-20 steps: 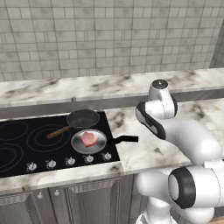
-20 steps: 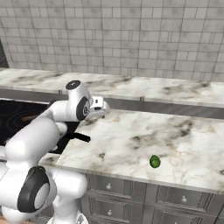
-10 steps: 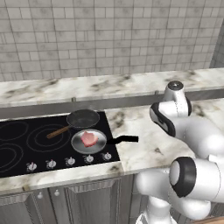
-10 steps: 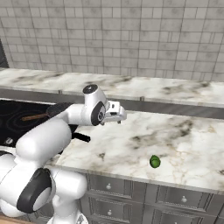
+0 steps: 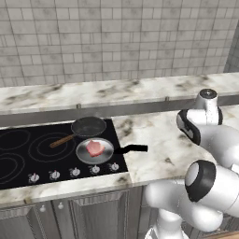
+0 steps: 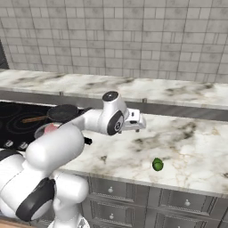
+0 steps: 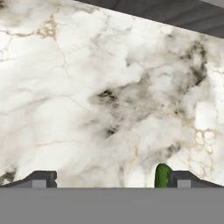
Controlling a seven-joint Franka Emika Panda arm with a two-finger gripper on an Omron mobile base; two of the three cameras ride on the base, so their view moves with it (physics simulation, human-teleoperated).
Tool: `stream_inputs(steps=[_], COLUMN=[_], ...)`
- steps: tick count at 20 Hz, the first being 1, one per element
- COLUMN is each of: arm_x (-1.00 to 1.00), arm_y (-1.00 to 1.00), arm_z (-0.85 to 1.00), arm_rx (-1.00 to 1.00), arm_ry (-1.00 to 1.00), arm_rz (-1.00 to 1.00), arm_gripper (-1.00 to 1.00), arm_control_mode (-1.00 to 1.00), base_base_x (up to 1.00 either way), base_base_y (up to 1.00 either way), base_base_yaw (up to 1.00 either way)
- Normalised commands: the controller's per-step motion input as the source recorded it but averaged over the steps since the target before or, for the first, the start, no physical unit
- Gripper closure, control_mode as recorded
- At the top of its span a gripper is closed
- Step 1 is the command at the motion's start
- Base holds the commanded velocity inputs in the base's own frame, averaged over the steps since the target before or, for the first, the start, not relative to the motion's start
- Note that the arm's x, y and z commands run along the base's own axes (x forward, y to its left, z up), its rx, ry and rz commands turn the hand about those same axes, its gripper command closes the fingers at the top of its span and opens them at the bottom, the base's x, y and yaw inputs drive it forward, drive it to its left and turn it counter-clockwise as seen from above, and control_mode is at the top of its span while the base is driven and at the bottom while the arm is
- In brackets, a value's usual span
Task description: Place both pans onto different burners. Then place the avocado and the steak on different pans.
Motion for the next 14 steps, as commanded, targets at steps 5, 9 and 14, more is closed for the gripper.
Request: stream_inputs(steps=[5,9,14], arm_x=[-0.30,-0.23,-0.14], arm_y=[-0.60,-0.53,-0.34], arm_z=[-0.13,-0.21,-0.28], arm_rx=[0.00,0.00,0.00], arm_ry=[0.01,0.00,0.01], arm_rz=[-0.01,0.00,0.00], arm_gripper=[-1.00,-1.00,-1.00], arm_control_mode=[-1.00,-1.00,-1.00], base_base_x=[0.00,0.00,0.00], base_base_y=[0.00,0.00,0.00], base_base_yaw=[0.00,0.00,0.00])
